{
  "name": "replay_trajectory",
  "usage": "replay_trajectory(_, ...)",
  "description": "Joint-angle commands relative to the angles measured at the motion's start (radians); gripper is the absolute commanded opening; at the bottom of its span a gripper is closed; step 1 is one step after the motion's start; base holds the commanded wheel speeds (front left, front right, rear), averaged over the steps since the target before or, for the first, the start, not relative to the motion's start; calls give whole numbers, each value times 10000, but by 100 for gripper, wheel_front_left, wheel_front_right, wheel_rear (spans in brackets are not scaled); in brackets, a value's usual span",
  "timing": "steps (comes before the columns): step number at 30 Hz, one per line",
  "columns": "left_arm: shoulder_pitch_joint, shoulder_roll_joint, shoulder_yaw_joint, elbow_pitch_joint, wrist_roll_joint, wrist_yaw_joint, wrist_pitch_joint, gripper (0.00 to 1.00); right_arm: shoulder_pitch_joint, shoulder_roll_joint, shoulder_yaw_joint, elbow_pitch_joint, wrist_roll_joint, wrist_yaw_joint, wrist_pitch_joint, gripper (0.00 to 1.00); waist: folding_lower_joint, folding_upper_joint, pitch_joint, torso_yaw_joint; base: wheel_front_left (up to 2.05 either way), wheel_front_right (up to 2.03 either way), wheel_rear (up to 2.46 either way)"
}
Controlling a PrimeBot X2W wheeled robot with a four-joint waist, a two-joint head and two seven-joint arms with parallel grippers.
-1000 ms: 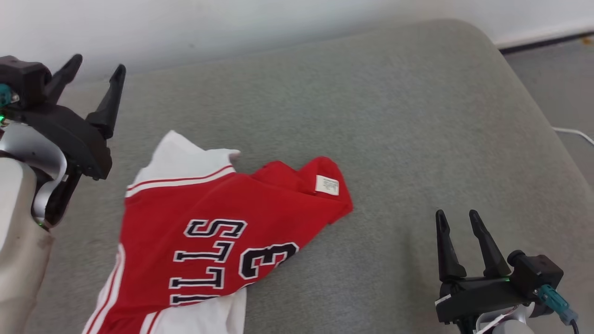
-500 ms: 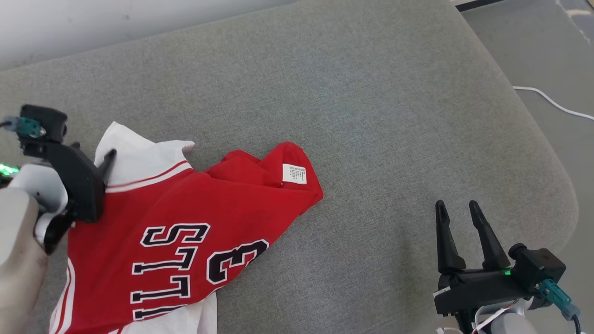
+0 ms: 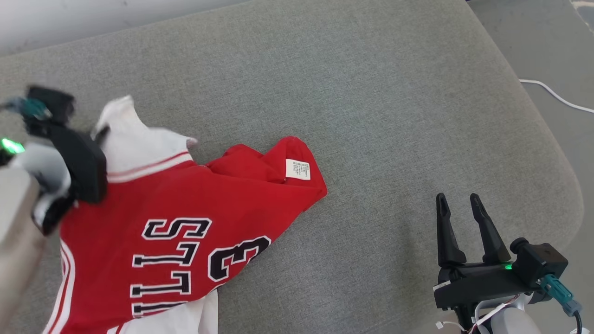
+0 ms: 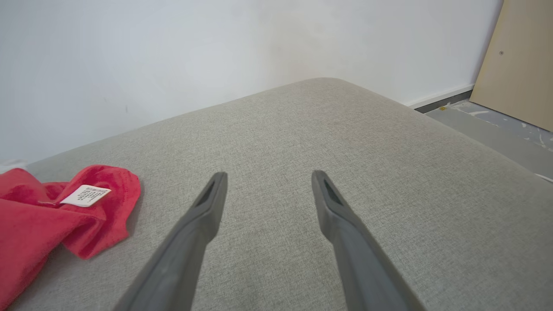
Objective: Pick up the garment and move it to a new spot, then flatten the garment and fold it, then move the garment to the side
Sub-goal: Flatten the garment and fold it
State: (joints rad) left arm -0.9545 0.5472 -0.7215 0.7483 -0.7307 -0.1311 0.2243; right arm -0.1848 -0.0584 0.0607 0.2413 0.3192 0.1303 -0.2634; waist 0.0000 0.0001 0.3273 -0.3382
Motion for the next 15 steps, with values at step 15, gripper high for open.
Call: replay_trajectory(15,-2261,318,575,1417,1564,1330,-4630,0,-163,33,-111,-120,-155,9,-18,100,0,-1,143,20,0,0,0)
